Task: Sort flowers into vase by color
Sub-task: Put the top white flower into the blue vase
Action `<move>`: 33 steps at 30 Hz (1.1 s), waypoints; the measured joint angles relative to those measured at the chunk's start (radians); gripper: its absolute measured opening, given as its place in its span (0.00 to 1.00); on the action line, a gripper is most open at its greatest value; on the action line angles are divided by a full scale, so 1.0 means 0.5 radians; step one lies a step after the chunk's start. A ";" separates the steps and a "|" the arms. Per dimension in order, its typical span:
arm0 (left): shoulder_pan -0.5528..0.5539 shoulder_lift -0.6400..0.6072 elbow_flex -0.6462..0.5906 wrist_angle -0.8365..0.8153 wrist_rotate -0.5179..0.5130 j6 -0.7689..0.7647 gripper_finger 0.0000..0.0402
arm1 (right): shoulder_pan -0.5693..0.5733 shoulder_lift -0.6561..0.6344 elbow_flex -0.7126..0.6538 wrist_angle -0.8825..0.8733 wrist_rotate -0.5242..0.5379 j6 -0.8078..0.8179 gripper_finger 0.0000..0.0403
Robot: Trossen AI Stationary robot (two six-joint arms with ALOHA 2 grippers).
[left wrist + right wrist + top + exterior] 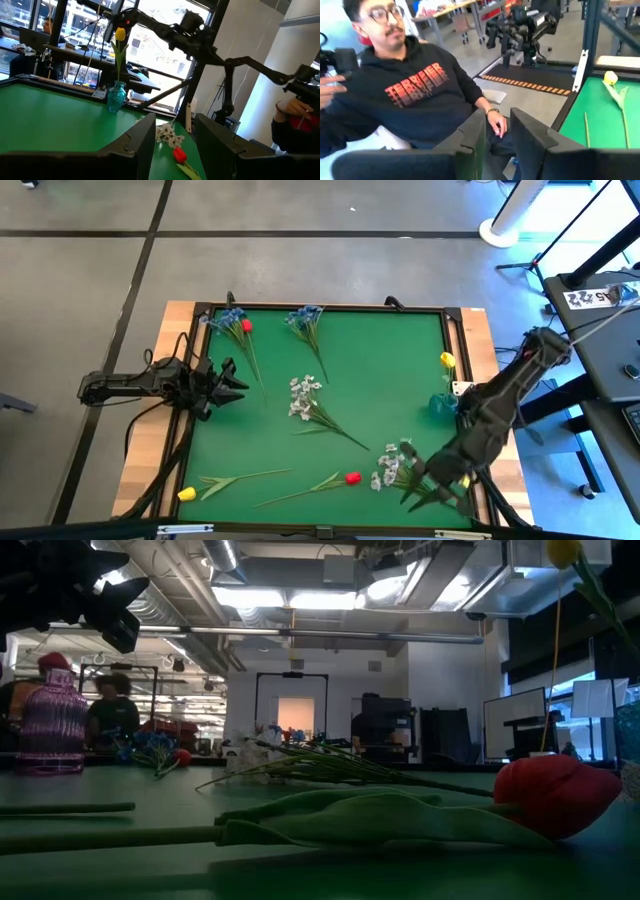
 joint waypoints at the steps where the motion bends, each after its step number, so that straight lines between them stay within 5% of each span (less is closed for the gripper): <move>1: 0.000 0.000 0.000 0.000 0.000 0.000 0.33 | 0.006 0.051 0.034 0.005 0.019 0.001 0.23; 10: 0.000 0.000 0.000 0.000 0.001 0.000 0.33 | -0.052 0.439 0.390 -0.112 0.299 -0.165 0.23; 19: 0.000 0.000 0.001 0.001 0.000 0.000 0.33 | -0.240 0.787 0.395 -0.061 1.079 -0.126 0.24; 25: 0.000 0.000 0.001 0.001 0.001 0.000 0.33 | -0.426 1.057 0.394 -0.071 1.096 -0.029 0.34; 33: 0.000 0.000 0.001 0.005 0.001 0.000 0.33 | -0.678 1.388 0.394 -0.347 1.101 0.668 0.55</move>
